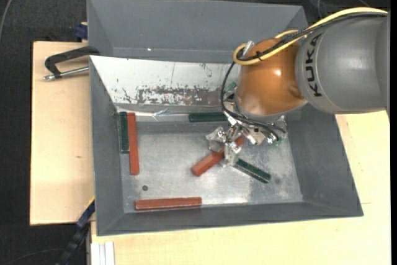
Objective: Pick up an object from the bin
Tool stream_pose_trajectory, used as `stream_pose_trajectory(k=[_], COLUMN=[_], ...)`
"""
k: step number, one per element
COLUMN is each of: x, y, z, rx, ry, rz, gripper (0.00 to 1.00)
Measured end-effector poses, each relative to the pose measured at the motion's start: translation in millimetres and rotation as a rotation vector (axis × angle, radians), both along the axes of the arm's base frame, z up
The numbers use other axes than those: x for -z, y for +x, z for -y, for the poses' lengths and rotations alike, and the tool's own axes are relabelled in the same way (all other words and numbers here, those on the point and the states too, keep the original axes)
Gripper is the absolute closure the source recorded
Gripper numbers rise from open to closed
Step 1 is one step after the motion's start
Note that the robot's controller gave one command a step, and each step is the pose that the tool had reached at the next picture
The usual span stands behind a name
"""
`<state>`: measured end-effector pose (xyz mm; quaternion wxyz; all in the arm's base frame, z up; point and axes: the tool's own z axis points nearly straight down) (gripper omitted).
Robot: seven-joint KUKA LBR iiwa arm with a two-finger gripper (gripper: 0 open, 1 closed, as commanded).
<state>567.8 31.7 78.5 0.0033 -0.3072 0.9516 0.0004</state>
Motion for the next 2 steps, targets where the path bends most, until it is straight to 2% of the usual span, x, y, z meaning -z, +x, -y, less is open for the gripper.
stream_pose_trajectory(k=[1,2], x=[-24.7,-92.9], y=[1.8,3.3], z=[-1.2,-2.3], rx=[0.002,0.003], ry=[0.000,0.000], rz=[0.003,0.001], gripper=[1.00,1.00])
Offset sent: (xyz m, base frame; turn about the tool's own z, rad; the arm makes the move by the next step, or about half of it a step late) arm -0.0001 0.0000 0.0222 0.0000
